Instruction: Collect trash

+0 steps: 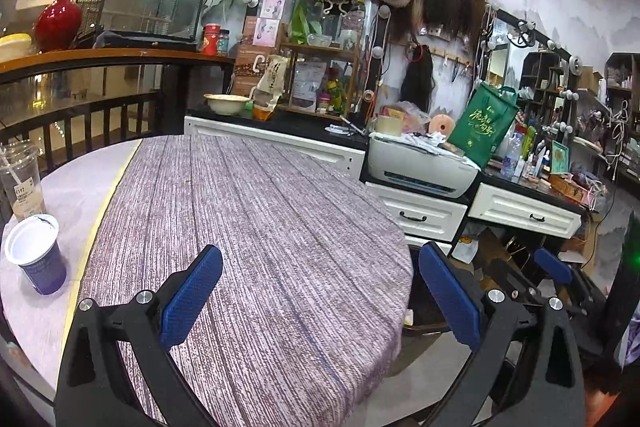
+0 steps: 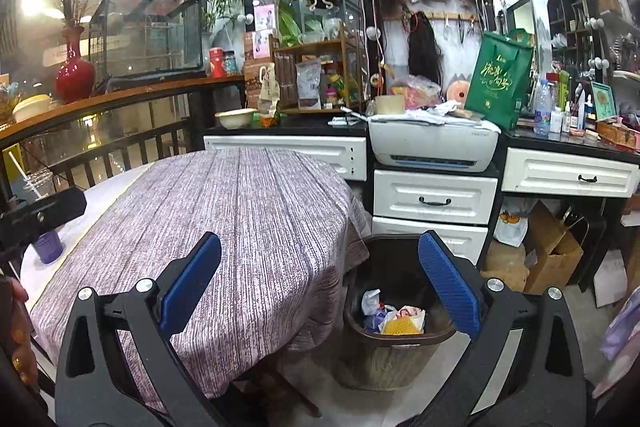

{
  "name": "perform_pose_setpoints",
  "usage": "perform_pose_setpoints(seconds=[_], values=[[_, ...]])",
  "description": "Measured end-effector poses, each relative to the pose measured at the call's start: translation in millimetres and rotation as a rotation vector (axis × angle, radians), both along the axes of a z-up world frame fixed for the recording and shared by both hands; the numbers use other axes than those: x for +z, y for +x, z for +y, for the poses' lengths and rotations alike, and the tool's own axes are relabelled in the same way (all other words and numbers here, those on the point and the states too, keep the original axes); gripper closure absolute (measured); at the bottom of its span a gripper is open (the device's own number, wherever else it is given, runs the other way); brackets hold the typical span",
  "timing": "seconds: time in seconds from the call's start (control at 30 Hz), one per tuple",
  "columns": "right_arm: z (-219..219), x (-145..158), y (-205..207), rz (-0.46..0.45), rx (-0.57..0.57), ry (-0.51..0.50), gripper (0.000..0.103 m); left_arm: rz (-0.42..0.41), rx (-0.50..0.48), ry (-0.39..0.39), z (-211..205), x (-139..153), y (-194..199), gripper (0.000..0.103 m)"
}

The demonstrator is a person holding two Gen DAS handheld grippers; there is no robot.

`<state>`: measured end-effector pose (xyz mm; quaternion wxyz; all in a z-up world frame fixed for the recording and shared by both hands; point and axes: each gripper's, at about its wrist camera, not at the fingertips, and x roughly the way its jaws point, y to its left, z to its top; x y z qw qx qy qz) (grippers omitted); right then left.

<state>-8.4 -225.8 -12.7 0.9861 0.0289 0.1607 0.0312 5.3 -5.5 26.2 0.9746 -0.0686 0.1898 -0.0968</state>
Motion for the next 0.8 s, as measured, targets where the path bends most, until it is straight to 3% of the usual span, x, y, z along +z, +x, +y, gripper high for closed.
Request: perform_pose_setpoints(seconds=[0.17,0.8], values=[[-4,2,-16,-0.037,-0.009,-0.002,0.006,-0.044,-0.003,0.035,-8,6,-12,0.006],[-6,4,-19,-0.047,0.001,-0.004,0.006,-0.001,0.045,0.055,-5,1,-10,0.006]])
